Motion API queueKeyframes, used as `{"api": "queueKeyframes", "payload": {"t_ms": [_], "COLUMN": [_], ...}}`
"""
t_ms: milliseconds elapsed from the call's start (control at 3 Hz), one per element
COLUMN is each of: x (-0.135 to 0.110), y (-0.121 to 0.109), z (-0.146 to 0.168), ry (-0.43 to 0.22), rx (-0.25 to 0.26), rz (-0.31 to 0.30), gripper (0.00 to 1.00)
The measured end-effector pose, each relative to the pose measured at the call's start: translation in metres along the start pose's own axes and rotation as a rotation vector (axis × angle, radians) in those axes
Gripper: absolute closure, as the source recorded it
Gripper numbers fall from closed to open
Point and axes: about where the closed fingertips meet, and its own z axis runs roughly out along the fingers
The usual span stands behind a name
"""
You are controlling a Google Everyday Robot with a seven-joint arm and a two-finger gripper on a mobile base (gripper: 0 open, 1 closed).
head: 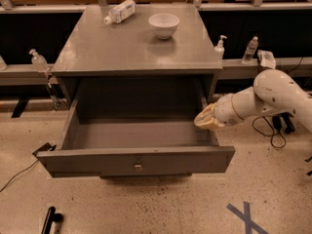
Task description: Open top drawer
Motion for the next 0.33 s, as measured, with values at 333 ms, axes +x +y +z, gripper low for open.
{"api": "queueKeyframes", "payload": {"t_ms": [333], "x": [-0.0035], "y": [-0.0208], "z": [-0.0107], "ry": [-0.034], "rx": [0.052], "rz": [-0.013], "gripper": [0.88]}}
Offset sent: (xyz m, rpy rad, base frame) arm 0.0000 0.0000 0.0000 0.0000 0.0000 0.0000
